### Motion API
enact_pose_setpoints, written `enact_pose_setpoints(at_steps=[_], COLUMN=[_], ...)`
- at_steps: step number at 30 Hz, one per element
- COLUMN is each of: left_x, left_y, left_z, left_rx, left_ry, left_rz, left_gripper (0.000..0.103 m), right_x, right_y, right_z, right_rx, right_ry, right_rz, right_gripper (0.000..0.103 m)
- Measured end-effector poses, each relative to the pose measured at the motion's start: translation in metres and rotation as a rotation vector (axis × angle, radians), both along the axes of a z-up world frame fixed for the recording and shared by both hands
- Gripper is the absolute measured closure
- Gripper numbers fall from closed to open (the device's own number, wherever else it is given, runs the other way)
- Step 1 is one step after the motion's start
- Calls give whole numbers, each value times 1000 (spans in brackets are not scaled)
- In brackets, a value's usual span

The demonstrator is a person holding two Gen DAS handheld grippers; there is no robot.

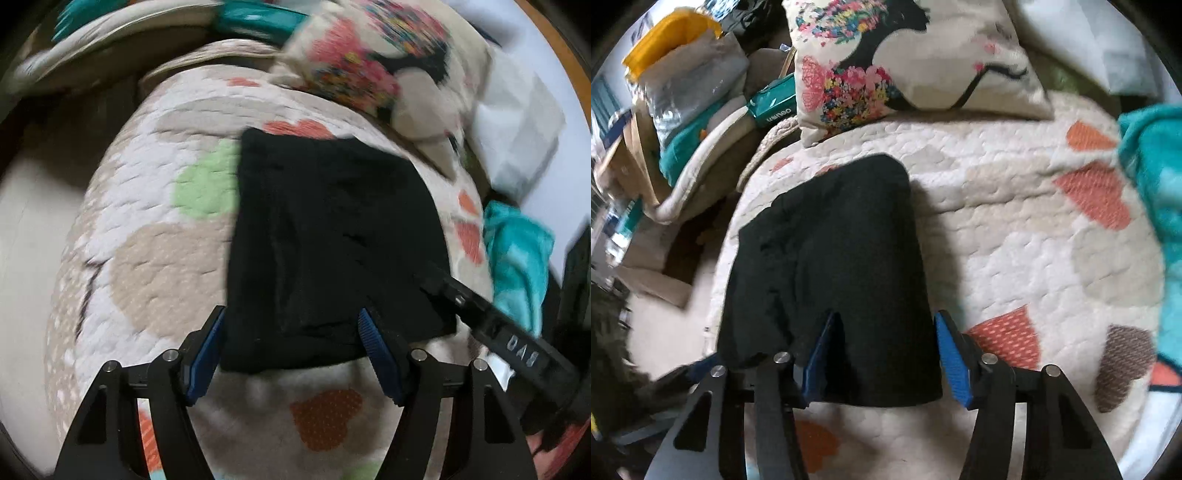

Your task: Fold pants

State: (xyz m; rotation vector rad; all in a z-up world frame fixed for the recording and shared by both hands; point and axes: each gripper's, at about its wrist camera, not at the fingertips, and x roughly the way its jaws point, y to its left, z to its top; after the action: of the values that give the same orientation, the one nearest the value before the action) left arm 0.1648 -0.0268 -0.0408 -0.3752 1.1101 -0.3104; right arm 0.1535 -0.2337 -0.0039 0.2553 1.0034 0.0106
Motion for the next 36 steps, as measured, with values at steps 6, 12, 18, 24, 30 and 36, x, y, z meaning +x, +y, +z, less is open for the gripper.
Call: enact_pose_setpoints(at_steps=[6, 12, 18, 24, 30, 36], left_x=[-6, -16, -19, -17, -15, -9], left_y=[82, 136, 155, 154, 155, 142], left_z=[17, 25, 30, 34, 30, 23], left_rx=[9, -39, -144, -185, -159, -135], left_ry=[-8, 3, 32, 32, 25, 42], left_rz=[274, 437, 481, 468, 486, 440], left_gripper=[32, 32, 32, 32, 32, 32], right_x=[2, 48, 59, 62, 59, 48], right_y=[56, 120, 127, 138, 150, 129], right_z=[49, 10, -18, 5, -15, 0], right_rx=[-97, -214, -299, -188, -128, -4], right_ry=[-136, 8, 83, 60, 80, 65], right_rz=[212, 299, 216, 200, 188, 239], right_gripper=[39, 38, 58, 63, 58, 25])
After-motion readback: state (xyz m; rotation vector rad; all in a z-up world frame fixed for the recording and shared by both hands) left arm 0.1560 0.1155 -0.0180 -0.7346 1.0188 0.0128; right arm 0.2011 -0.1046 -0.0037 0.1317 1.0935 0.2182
